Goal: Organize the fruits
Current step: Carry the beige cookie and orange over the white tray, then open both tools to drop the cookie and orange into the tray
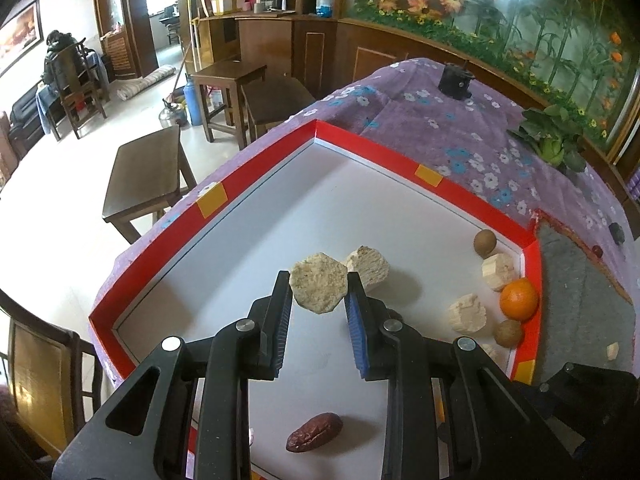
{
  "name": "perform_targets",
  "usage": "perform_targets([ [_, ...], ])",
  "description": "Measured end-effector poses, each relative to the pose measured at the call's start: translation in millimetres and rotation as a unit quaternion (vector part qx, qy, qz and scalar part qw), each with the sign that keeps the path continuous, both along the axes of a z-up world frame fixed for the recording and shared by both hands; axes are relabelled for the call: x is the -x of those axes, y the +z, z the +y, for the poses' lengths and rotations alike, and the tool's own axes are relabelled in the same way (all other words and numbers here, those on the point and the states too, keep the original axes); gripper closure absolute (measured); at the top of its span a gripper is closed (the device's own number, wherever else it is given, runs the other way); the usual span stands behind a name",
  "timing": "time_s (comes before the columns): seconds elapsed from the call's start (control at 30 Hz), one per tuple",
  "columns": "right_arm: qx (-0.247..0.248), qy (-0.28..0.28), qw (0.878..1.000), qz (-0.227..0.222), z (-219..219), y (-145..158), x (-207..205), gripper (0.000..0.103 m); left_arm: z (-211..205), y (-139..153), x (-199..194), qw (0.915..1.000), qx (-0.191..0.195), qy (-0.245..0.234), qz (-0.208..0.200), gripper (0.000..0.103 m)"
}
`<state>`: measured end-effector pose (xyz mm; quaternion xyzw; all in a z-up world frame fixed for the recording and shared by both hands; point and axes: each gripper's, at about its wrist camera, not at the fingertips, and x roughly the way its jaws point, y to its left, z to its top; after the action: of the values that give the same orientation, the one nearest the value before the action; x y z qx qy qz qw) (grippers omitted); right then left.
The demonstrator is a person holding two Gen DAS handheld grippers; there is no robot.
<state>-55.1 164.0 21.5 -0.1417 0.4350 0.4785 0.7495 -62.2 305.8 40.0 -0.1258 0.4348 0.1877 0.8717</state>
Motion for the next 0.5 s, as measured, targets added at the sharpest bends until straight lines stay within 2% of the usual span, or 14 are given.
perform_targets([
  [0.2,0.003,-0.009,1.0,-0.014,2,-3,2,0.071,0,-4,-1,0.9999,0.003,0.008,0.008,0.077],
  [0.23,0.011,-0.008,1.0,-0.013,3,-4,3,0.071,-2,-6,-3,0.9999,0.0,0.01,0.012,0.075],
  [0.3,0.013,-0.006,1.0,-0.02,0,-3,6,0.07,-4,-6,-3,0.9998,-0.002,0.01,0.014,0.061],
  [0.33,0.01,-0.007,1.0,-0.018,-2,-1,7,0.069,-4,-6,-3,0.9999,-0.002,0.011,0.011,0.051],
  [0.37,0.005,-0.008,1.0,-0.014,-5,0,7,0.069,-5,-4,-2,0.9999,-0.003,0.011,0.007,0.048],
  [0.5,-0.014,-0.021,1.0,-0.014,-19,12,7,0.065,-15,6,0,0.9996,-0.025,0.013,-0.004,0.048],
])
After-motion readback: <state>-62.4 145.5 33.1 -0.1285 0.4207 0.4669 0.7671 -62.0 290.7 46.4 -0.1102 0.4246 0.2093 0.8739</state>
